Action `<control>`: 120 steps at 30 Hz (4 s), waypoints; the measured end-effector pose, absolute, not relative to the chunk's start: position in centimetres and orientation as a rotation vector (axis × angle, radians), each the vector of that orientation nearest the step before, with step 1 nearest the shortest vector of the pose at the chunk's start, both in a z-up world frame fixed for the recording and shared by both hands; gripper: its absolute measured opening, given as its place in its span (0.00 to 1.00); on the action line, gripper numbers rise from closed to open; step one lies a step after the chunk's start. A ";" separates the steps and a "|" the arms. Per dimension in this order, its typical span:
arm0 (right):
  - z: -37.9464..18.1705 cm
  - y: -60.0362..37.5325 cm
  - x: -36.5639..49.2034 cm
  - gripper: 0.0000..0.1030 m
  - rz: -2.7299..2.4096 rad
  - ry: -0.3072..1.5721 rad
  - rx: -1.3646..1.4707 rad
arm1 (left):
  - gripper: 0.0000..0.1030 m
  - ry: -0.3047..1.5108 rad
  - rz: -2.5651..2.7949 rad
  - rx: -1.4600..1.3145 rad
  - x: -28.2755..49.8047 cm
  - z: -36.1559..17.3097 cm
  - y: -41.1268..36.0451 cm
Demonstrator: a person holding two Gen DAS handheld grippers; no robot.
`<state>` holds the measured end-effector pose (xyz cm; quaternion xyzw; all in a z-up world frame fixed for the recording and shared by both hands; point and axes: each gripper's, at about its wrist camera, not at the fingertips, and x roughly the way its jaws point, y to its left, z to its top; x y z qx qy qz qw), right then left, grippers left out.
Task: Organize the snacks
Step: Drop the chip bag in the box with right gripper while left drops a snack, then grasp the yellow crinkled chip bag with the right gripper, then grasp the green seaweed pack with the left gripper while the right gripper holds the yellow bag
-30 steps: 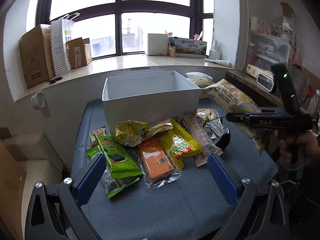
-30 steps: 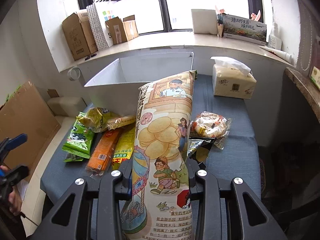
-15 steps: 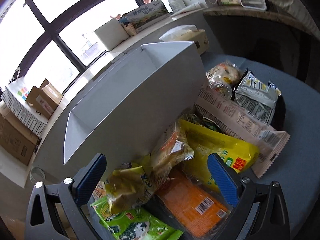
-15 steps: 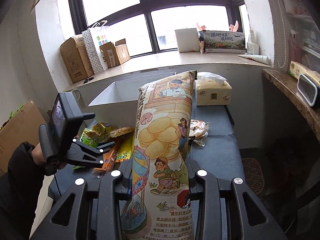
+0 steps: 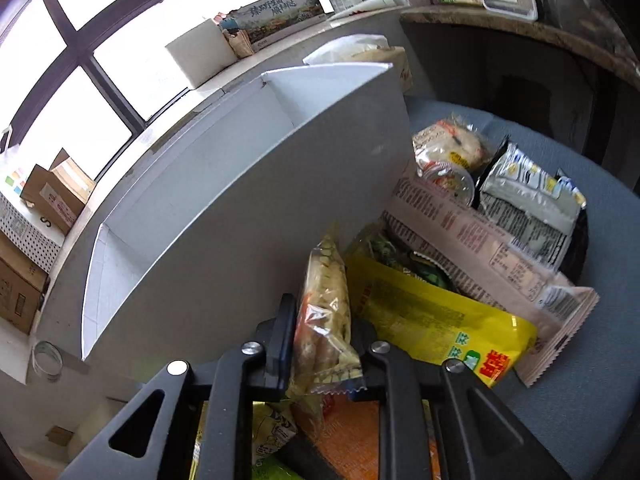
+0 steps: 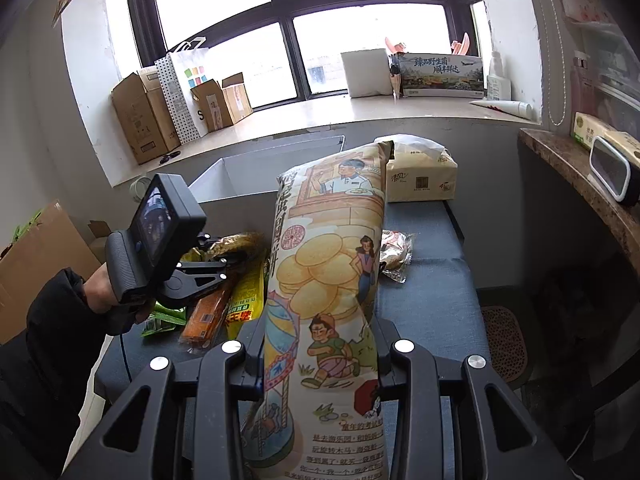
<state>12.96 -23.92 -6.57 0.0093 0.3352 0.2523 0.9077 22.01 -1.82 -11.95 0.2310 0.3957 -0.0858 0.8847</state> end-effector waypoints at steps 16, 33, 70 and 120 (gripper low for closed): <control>-4.0 -17.7 20.0 0.38 0.611 0.668 0.010 | 0.19 0.610 -0.085 -0.169 19.1 0.1 7.3; -7.4 -5.5 39.5 0.43 0.543 0.844 -0.137 | 0.44 0.738 0.115 -0.074 33.7 -3.8 12.9; -3.5 -16.0 17.8 1.00 0.753 0.634 -0.002 | 1.00 0.523 0.058 -0.120 8.0 1.3 7.1; -9.1 -6.0 19.5 0.60 0.703 0.722 0.078 | 1.00 0.794 0.125 -0.263 8.8 -9.3 12.2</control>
